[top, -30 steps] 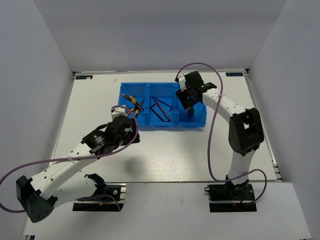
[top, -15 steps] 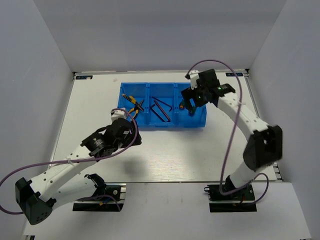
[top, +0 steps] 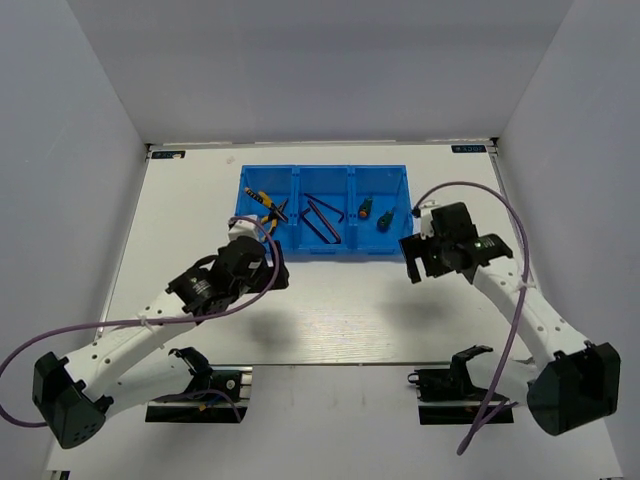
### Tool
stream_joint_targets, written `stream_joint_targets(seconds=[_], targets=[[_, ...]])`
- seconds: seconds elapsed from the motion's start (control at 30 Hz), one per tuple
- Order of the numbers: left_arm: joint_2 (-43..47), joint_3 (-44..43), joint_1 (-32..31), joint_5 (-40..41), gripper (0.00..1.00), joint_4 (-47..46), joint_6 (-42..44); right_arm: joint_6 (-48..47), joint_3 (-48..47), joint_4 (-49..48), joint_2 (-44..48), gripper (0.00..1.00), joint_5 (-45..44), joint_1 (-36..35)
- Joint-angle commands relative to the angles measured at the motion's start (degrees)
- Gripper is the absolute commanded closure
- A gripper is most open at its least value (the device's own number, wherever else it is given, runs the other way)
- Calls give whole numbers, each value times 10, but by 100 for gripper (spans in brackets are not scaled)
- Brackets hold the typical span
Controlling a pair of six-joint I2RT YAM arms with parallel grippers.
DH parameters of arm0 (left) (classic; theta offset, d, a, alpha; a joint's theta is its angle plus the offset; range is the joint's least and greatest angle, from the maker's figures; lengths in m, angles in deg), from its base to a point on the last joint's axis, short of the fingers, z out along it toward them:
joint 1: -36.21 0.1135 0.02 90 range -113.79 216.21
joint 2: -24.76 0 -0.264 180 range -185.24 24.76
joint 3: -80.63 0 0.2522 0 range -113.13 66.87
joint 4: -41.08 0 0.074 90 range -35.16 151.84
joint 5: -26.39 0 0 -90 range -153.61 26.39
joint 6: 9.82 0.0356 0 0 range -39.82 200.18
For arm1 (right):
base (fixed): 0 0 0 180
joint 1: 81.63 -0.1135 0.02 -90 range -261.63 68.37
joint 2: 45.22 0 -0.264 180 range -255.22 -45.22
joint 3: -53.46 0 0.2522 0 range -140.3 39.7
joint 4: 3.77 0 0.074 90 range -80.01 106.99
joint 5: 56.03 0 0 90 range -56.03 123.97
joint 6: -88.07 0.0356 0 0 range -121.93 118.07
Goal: Sort the tools into containers
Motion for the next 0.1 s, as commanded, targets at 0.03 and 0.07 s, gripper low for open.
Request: stream_joint_targets(seconds=[0.03, 0.07], targets=[[-6, -21, -1, 3, 1, -16, 38, 18, 20, 7, 43, 10, -15, 14], [-6, -21, -1, 10, 1, -22, 43, 17, 27, 5, 50, 10, -13, 16]])
